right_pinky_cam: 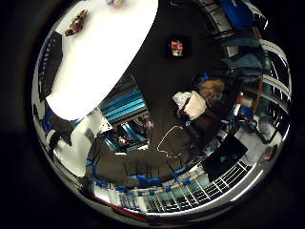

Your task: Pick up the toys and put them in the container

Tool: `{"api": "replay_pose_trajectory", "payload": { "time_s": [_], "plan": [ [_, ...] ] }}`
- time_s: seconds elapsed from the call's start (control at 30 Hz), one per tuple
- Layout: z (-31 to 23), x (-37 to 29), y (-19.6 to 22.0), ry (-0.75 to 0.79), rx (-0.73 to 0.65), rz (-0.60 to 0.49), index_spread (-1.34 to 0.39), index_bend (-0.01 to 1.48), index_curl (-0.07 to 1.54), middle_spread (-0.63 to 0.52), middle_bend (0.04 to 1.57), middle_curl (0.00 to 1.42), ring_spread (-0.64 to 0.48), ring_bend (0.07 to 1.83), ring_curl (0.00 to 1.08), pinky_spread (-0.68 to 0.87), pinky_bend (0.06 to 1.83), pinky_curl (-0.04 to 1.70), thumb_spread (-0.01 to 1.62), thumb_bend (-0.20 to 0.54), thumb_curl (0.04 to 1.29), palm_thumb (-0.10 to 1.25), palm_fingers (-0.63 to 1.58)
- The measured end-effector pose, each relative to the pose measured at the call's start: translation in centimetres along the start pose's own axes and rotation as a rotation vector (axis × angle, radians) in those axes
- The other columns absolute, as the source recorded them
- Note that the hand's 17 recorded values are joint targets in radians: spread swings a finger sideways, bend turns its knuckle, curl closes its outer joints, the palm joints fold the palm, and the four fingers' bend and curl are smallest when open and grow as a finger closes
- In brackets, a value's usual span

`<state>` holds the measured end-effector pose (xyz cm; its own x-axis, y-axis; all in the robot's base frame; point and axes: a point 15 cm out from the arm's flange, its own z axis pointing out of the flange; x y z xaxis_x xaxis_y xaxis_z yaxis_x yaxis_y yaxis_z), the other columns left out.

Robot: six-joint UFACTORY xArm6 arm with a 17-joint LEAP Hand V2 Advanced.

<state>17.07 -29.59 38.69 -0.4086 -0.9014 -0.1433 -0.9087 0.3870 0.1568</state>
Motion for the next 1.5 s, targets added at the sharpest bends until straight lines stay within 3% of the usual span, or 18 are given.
{"api": "replay_pose_trajectory", "payload": {
  "time_s": [0.47,0.93,1.5],
  "plan": [
    [-2.0,-0.3,-8.3,0.111,0.16,-0.032,-0.3,0.16,0.29,0.13,0.19,0.3,0.26,0.23,0.26,0.44,0.4,0.32,1.09,-0.028,0.26,0.51,0.09],
    [-2.3,-1.0,-18.9,0.123,0.406,0.027,-0.28,0.16,0.27,0.14,0.19,0.31,0.26,0.26,0.27,0.45,0.44,0.32,1.09,-0.021,0.27,0.52,0.09],
    [3.7,-4.0,-28.6,0.062,0.381,0.12,-0.16,0.15,0.25,0.21,0.2,0.33,0.27,0.31,0.27,0.46,0.5,0.32,1.08,-0.024,0.27,0.45,0.05]
  ]
}}
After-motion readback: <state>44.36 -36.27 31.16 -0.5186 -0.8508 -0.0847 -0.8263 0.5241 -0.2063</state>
